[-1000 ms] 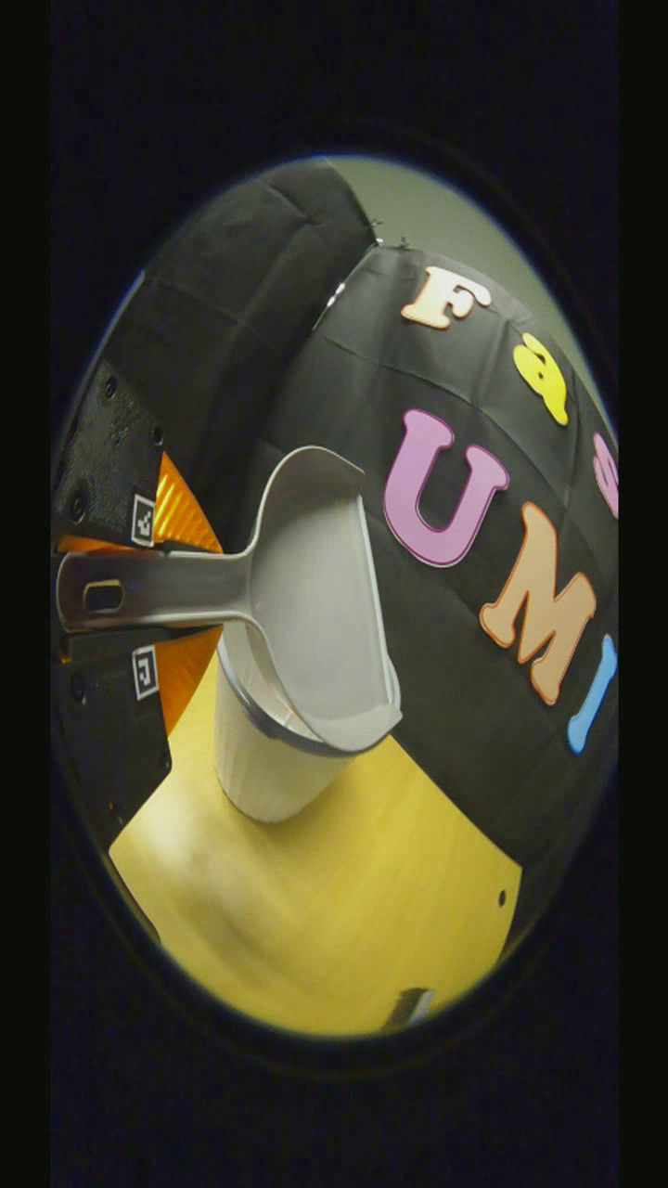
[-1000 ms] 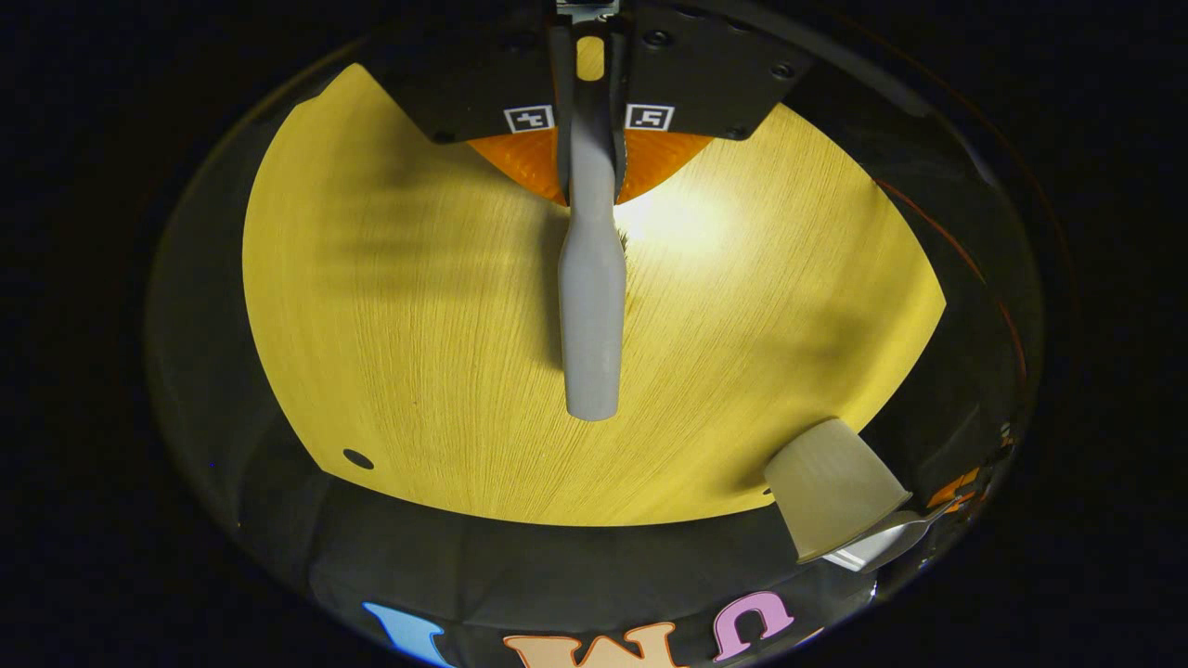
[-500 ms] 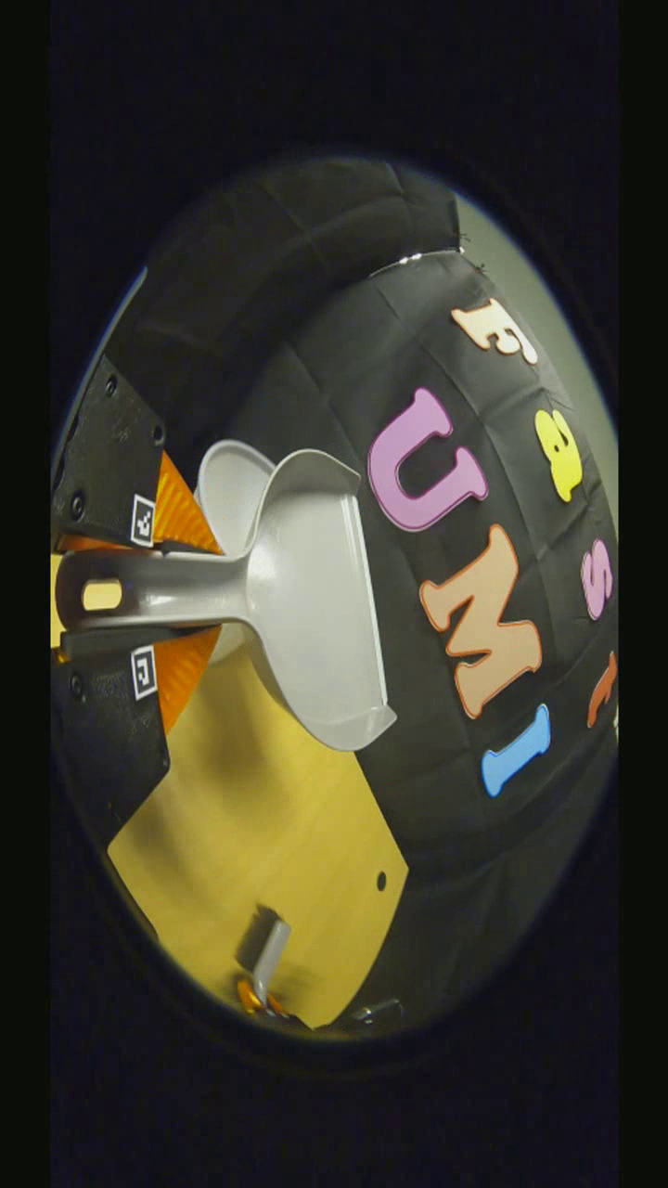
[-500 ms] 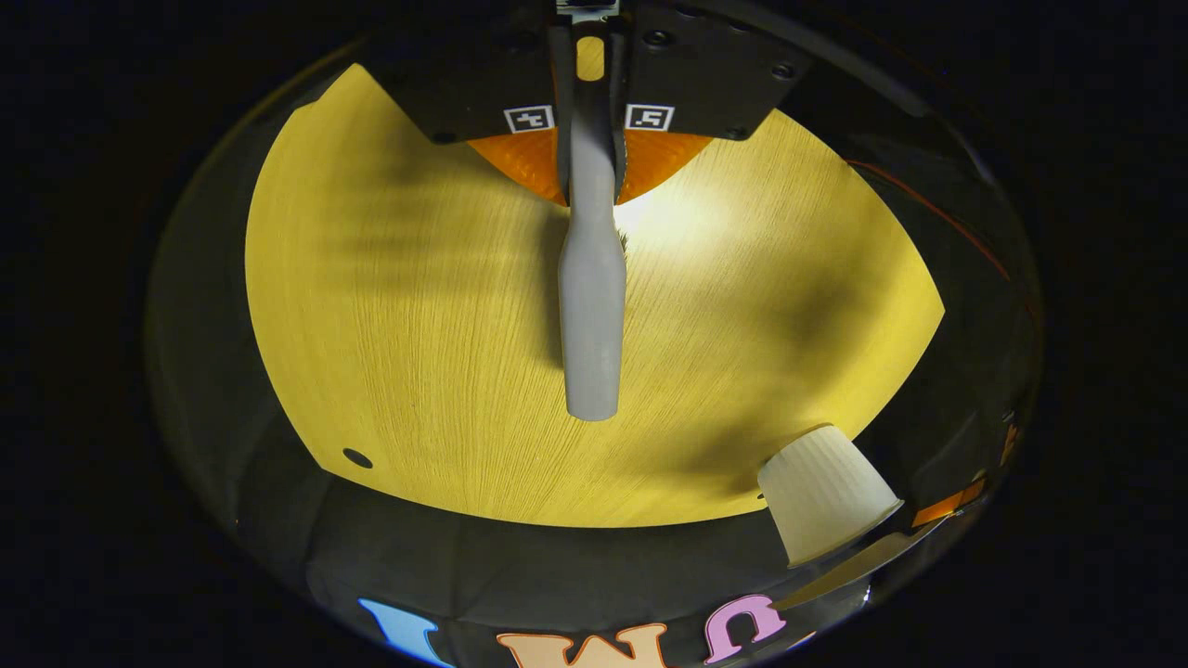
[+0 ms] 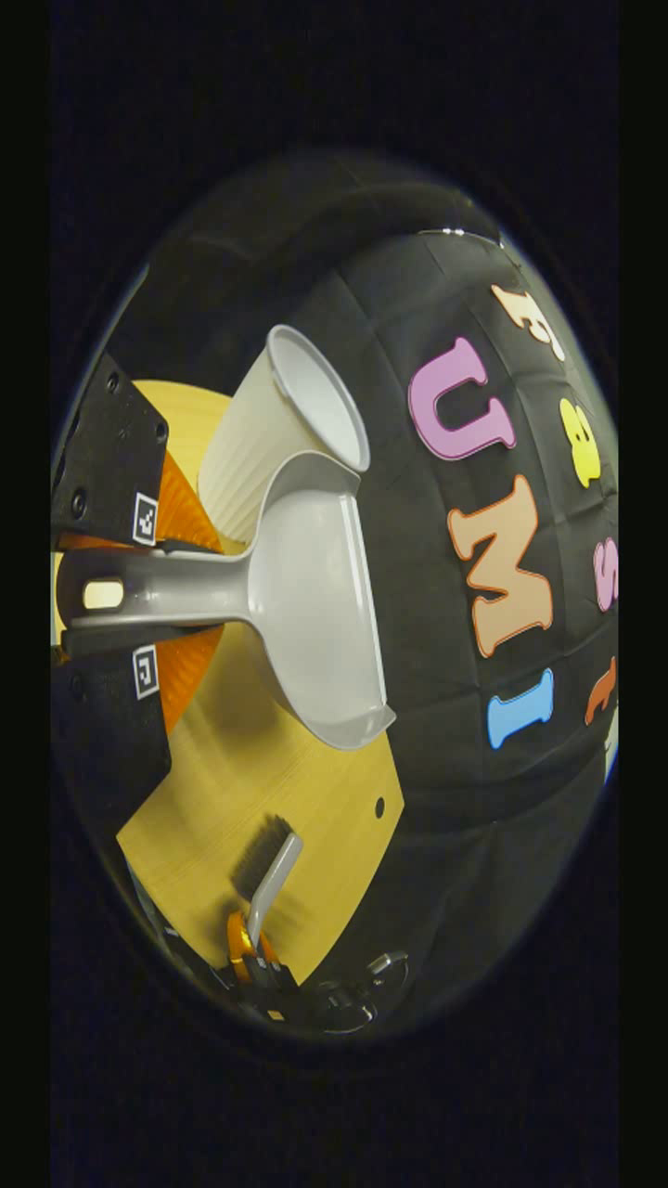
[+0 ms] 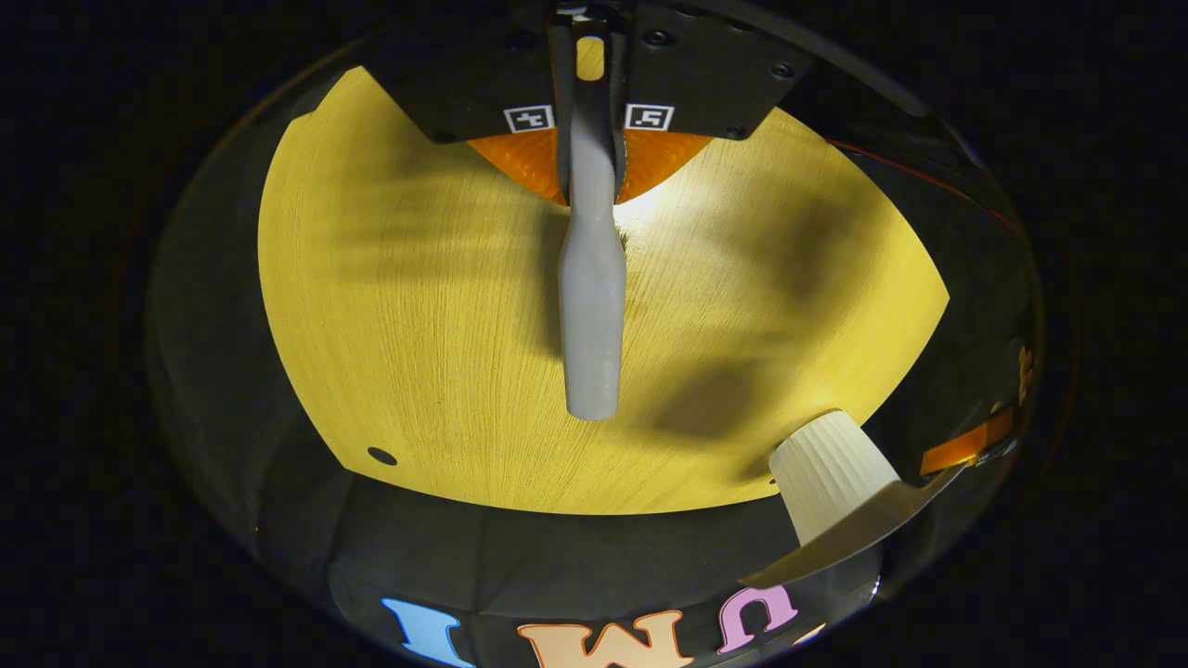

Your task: Pick up the small broom and dustpan from the desktop, sweep the trash into the dustpan with the broom, and then empty the trash into the garbage bin.

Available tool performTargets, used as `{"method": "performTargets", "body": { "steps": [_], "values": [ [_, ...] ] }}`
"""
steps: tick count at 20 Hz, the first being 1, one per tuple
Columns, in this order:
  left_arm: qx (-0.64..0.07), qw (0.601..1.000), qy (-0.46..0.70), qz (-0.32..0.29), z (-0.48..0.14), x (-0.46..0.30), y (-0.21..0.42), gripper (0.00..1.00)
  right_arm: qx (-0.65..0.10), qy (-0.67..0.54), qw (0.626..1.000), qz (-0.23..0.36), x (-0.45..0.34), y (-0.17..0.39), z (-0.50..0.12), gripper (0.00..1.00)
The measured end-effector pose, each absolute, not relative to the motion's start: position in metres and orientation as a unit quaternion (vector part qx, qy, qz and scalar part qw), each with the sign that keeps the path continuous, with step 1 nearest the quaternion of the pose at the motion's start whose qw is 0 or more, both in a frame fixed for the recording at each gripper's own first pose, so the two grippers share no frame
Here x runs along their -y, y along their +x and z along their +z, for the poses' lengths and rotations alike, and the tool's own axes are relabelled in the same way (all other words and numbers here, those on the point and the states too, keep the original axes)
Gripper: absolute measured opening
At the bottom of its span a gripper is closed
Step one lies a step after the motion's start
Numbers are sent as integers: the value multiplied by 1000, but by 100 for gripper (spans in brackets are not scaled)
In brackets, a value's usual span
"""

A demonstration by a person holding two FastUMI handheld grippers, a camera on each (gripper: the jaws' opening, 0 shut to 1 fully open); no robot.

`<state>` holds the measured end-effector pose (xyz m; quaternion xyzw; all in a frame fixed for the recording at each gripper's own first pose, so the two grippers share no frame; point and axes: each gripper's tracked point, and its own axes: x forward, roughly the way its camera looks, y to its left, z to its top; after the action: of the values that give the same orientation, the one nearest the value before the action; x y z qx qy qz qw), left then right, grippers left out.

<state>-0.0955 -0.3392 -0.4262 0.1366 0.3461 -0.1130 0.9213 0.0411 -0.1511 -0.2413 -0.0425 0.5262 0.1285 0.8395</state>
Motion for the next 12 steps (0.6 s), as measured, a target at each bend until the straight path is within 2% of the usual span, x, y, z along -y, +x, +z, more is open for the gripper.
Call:
{"method": "performTargets", "body": {
  "steps": [12],
  "values": [
    [-467,872,112,-97,-548,347,-177,24,-530,-63,838,112,144,38,-243,12]
  ]
}}
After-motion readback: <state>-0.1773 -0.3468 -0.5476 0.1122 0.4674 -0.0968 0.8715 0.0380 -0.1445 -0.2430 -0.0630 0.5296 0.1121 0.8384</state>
